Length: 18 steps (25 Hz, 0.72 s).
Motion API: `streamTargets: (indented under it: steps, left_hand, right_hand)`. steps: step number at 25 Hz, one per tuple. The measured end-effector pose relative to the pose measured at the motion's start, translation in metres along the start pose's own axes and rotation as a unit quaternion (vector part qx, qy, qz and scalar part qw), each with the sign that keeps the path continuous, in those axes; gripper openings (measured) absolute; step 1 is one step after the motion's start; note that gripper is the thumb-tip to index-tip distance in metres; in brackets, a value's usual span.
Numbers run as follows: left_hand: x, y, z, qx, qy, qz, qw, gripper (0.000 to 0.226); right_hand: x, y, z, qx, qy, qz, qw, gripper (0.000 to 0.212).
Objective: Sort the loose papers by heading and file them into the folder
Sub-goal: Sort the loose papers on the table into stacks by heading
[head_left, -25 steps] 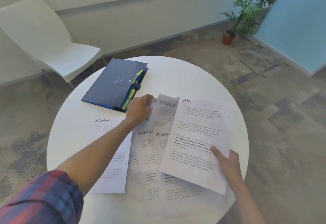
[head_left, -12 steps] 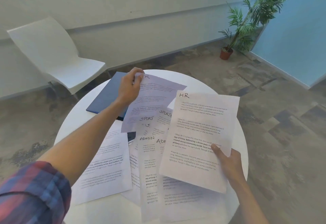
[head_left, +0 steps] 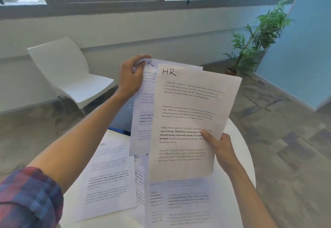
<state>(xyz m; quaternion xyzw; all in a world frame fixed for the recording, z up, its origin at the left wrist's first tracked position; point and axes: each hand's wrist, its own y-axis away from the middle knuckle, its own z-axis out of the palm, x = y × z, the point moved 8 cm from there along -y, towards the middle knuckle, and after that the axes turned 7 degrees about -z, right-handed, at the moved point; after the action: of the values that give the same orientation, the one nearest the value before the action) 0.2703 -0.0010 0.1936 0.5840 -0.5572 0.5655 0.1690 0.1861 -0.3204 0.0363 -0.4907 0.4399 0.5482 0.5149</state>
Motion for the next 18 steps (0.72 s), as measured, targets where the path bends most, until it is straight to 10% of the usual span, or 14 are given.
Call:
streamTargets:
  steps: [13, 18]
  left_hand:
    - [0.017, 0.034, -0.014, -0.079, 0.203, -0.089, 0.972, 0.025]
    - [-0.016, 0.090, 0.001, -0.224, 0.311, -0.243, 0.891, 0.046]
  right_hand:
    - [-0.017, -0.005, 0.046, -0.030, -0.017, 0.012, 0.999, 0.024]
    - [-0.012, 0.001, 0.035, 0.009, -0.012, 0.016, 1.000, 0.024]
